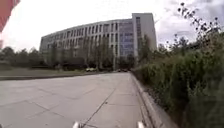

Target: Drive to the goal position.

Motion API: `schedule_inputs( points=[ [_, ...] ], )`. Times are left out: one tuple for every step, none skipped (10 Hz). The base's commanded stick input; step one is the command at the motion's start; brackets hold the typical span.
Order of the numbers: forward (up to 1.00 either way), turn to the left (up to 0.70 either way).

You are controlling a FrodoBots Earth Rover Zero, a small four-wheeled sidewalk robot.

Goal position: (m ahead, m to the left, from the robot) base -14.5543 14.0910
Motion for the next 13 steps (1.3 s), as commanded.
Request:
schedule_inputs(
  points=[
    [0.0,0.45],
    [0.0,0.45],
    [0.0,0.45],
    [0.0,0.45],
    [0.0,0.45],
    [0.0,0.45],
    [0.0,0.45],
    [0.0,0.45],
    [0.0,0.45],
    [0.0,0.45],
    [0.0,0.45],
    [0.0,0.45],
    [0.0,0.48]
  ],
)
